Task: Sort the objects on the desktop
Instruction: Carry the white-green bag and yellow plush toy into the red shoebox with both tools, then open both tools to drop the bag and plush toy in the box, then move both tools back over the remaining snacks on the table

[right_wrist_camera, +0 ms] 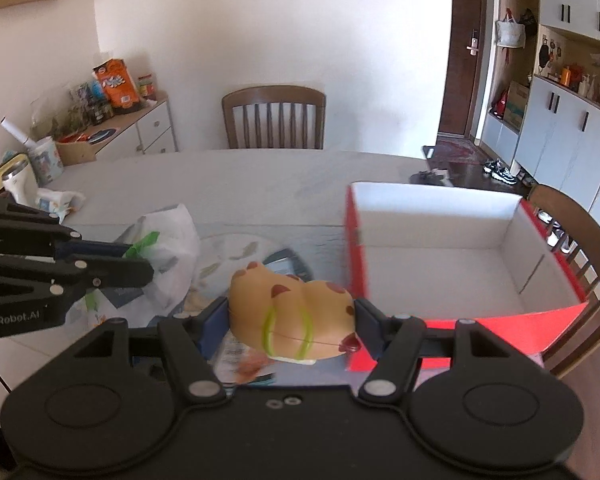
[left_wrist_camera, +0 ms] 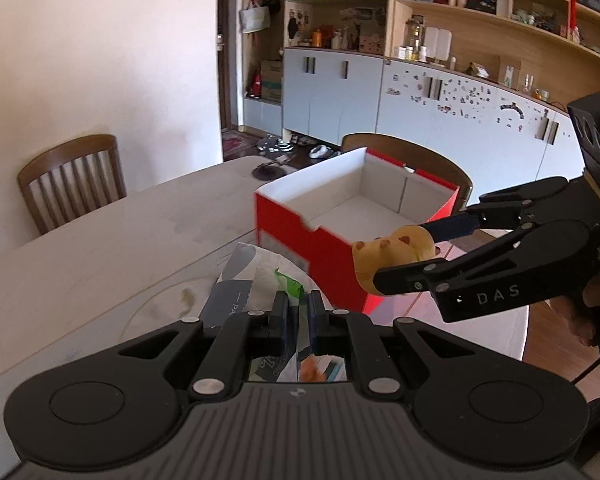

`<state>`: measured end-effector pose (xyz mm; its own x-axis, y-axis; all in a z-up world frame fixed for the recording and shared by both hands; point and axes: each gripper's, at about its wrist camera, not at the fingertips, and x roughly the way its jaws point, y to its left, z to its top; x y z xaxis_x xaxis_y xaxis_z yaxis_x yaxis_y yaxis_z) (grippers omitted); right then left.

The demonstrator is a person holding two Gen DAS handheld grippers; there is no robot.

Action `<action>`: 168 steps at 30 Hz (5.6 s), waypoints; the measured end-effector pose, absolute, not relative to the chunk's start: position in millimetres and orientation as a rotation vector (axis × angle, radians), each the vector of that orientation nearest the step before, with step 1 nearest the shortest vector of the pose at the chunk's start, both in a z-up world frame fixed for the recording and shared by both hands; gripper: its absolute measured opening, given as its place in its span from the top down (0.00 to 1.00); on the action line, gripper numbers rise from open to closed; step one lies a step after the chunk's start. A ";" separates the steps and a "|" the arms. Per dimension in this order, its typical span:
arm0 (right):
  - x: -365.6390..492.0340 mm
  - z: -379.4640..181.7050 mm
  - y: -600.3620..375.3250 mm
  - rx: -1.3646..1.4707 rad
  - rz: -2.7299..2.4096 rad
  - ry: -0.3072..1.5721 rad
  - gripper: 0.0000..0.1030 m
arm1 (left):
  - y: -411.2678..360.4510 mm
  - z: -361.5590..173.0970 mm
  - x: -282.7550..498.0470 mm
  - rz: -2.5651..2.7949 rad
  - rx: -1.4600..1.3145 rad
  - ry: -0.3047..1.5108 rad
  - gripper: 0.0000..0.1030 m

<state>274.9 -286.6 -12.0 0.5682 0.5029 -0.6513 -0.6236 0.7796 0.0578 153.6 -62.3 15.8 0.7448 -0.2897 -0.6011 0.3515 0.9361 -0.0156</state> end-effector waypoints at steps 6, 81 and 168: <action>300.4 -10.2 -316.0 -0.196 0.679 0.694 0.36 | -101.6 20.0 177.2 -0.386 0.130 0.640 0.92; 493.2 -123.5 -373.9 -0.376 0.676 1.083 0.30 | -243.9 -77.2 419.9 -0.497 0.193 1.028 0.81; 213.4 -54.0 -237.1 -0.184 0.813 0.842 0.22 | 62.0 -10.0 132.0 -0.198 -0.058 0.681 0.00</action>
<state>213.4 -237.1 -54.0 0.3919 0.5668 -0.7246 -0.7042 0.6917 0.1602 132.0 62.0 -10.0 0.7593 -0.2003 -0.6191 0.1622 0.9797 -0.1181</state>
